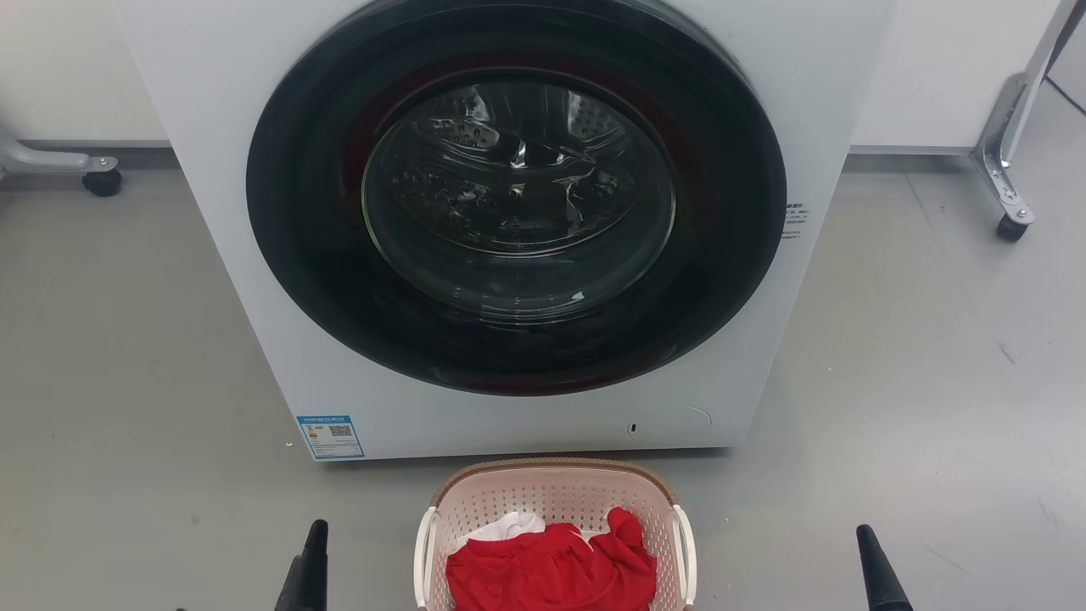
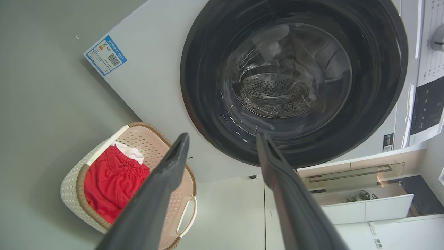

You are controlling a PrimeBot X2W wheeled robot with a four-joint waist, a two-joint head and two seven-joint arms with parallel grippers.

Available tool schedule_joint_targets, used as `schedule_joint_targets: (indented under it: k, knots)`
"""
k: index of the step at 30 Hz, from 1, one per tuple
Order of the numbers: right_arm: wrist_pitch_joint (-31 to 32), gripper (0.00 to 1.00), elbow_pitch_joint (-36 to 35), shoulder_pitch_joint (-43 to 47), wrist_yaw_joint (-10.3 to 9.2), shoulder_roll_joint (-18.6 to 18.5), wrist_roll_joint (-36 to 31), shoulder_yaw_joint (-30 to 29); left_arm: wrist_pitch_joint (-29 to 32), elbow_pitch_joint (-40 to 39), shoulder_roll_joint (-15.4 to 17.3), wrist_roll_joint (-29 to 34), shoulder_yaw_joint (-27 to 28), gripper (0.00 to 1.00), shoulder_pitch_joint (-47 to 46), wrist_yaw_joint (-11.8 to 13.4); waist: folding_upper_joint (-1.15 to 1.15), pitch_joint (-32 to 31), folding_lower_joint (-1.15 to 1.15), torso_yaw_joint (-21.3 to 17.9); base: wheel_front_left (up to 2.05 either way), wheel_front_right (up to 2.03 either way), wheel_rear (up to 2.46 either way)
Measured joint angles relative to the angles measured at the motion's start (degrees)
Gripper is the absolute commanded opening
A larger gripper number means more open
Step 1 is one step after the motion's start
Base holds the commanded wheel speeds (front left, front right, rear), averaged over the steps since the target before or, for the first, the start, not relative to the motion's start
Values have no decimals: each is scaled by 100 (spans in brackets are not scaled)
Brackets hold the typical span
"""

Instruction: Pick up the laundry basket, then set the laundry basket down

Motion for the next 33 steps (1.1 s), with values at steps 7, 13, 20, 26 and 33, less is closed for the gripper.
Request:
schedule_joint_targets:
  k: [7, 13, 20, 26, 33]
  knots:
    - [-127, 100, -23, -45, -93, -54, -655, 247, -130, -63, 92, 681, -240, 100, -8, 100, 0, -1, 0, 4, 0, 0, 0]
    - [-237, 100, -27, -46, -174, -80, -1251, 445, -249, -88, 211, 1372, -471, 100, -9, 199, 0, -13, 0, 6, 0, 0, 0]
    - [-397, 100, -58, -37, -280, -111, -2005, 657, -394, -122, 296, 2105, -673, 100, -8, 315, 0, -33, 0, 8, 0, 0, 0]
    - [-528, 100, -131, 2, -376, -114, -2540, 759, -524, -172, 318, 2663, -815, 100, -2, 401, 0, -53, 0, 7, 0, 0, 0]
    - [-661, 100, -197, 89, -474, -122, -3141, 866, -664, -221, 331, 3289, -1001, 100, 32, 502, 0, -69, 0, 2, 0, 0, 0]
